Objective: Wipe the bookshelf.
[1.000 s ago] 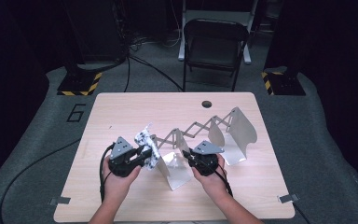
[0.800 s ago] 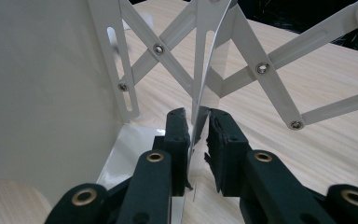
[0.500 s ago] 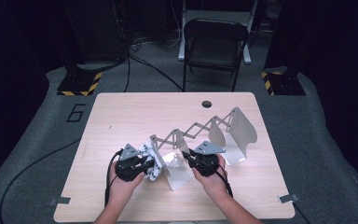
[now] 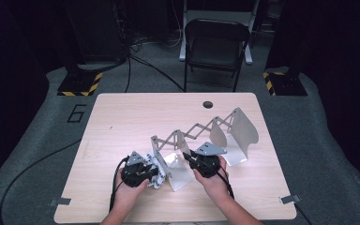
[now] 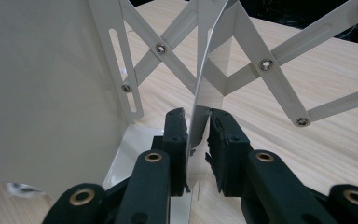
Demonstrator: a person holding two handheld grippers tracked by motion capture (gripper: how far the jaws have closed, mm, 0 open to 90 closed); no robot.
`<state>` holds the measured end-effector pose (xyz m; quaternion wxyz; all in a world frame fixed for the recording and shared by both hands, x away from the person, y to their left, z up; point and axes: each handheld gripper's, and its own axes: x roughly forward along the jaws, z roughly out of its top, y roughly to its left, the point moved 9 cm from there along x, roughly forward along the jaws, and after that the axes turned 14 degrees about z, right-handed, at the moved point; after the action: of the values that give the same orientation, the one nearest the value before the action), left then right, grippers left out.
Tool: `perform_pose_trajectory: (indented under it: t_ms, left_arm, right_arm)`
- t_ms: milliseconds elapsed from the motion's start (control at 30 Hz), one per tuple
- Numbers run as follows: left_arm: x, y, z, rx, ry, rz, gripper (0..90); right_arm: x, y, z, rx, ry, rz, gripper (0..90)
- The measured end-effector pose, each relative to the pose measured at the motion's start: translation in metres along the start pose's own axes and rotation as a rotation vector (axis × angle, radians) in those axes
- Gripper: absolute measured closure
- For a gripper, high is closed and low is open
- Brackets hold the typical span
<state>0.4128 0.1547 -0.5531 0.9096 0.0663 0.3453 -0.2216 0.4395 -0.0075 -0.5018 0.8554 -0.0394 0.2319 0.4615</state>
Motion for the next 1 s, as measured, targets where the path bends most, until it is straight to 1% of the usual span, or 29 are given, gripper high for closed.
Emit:
perform_pose_trajectory:
  t_ms: [33,67,100,133,200,233,267,300,333,367,400,433,467,500,533,567,600,667,733,767,833,867,900,933,967,1000]
  left_arm:
    - [0.001,0.001,0.001,-0.003,-0.002,-0.003,71.3]
    - [-0.002,0.0,0.002,0.013,0.005,0.009,71.3]
    - [-0.002,0.0,0.002,0.013,0.005,0.009,71.4]
    - [-0.014,-0.003,0.011,0.028,-0.026,0.003,71.4]
    - [-0.034,-0.006,0.027,0.038,-0.1,-0.011,71.4]
    - [-0.045,-0.009,0.037,0.031,-0.15,-0.018,71.4]
    - [-0.045,-0.009,0.037,0.031,-0.15,-0.018,71.4]
    - [-0.068,-0.016,0.053,0.009,-0.218,-0.054,71.3]
    - [-0.068,-0.016,0.053,0.009,-0.218,-0.054,71.3]
    - [-0.084,-0.022,0.061,0.019,-0.258,-0.072,71.3]
    - [-0.087,-0.025,0.062,0.023,-0.264,-0.076,71.3]
    - [-0.087,-0.025,0.062,0.023,-0.264,-0.076,71.2]
    - [-0.085,-0.03,0.058,0.04,-0.266,-0.075,71.2]
    - [-0.08,-0.031,0.054,0.055,-0.258,-0.073,71.1]
    - [-0.074,-0.031,0.048,0.061,-0.238,-0.071,71.1]
    - [-0.066,-0.031,0.042,0.059,-0.216,-0.069,71.1]
    - [-0.057,-0.028,0.033,0.09,-0.183,-0.057,71.1]
    - [-0.036,-0.022,0.016,0.082,-0.097,-0.05,71.2]
    - [-0.021,-0.019,0.004,0.04,-0.043,-0.058,71.2]
    - [-0.018,-0.018,0.002,0.027,-0.027,-0.062,71.2]
    - [-0.018,-0.018,0.003,0.032,-0.024,-0.059,71.3]
    - [-0.027,-0.021,0.011,0.054,-0.043,-0.046,71.4]
    - [-0.036,-0.024,0.018,0.056,-0.071,-0.059,71.4]
    - [-0.036,-0.024,0.018,0.056,-0.071,-0.059,71.4]
    - [-0.05,-0.03,0.027,0.038,-0.111,-0.081,71.4]
    - [-0.064,-0.035,0.038,0.033,-0.158,-0.098,71.4]
  right_arm:
    - [0.0,-0.001,0.0,-0.003,-0.005,-0.001,77.0]
    - [0.0,-0.002,0.0,-0.004,-0.005,-0.001,77.0]
    - [0.0,-0.002,0.0,0.005,-0.009,0.001,77.1]
    - [-0.001,-0.002,-0.001,0.004,-0.006,0.002,77.0]
    - [-0.001,-0.002,-0.001,0.004,-0.006,0.002,76.9]
    - [-0.001,-0.001,-0.001,0.004,-0.005,0.002,77.0]
    - [-0.001,-0.001,-0.001,0.004,-0.004,0.004,77.0]
    - [-0.001,-0.001,-0.001,0.007,-0.004,0.007,77.1]
    - [-0.001,-0.001,-0.001,0.007,-0.004,0.007,77.1]
    - [-0.001,0.0,-0.001,0.003,-0.004,0.008,77.1]
    - [-0.001,0.001,-0.001,-0.004,-0.001,0.006,77.1]
    - [0.0,0.001,0.0,-0.005,-0.006,0.004,77.2]
    - [0.0,0.001,0.0,-0.005,-0.006,0.003,77.2]
    - [0.0,0.001,-0.001,-0.003,-0.002,0.005,77.3]
    - [-0.001,0.001,-0.001,-0.001,-0.002,0.005,77.3]
    - [-0.001,0.001,-0.001,-0.001,-0.002,0.004,77.3]
    - [-0.001,0.001,-0.001,-0.004,-0.002,0.001,77.3]
    - [0.0,0.001,-0.001,-0.004,-0.001,0.002,77.2]
    - [0.0,0.001,-0.001,-0.004,0.0,0.001,77.2]
    - [0.0,0.001,-0.002,0.002,0.001,0.0,77.3]
    - [0.0,0.001,-0.002,0.001,-0.002,0.003,77.3]
    - [0.0,0.0,-0.002,0.0,-0.004,0.004,77.2]
    - [0.0,0.0,-0.002,-0.001,-0.006,0.007,77.2]
    - [0.0,0.0,-0.002,-0.001,-0.006,0.007,77.2]
    - [-0.001,0.0,-0.003,-0.005,0.0,0.009,77.3]
    - [-0.001,0.0,-0.003,0.004,-0.002,0.009,77.4]
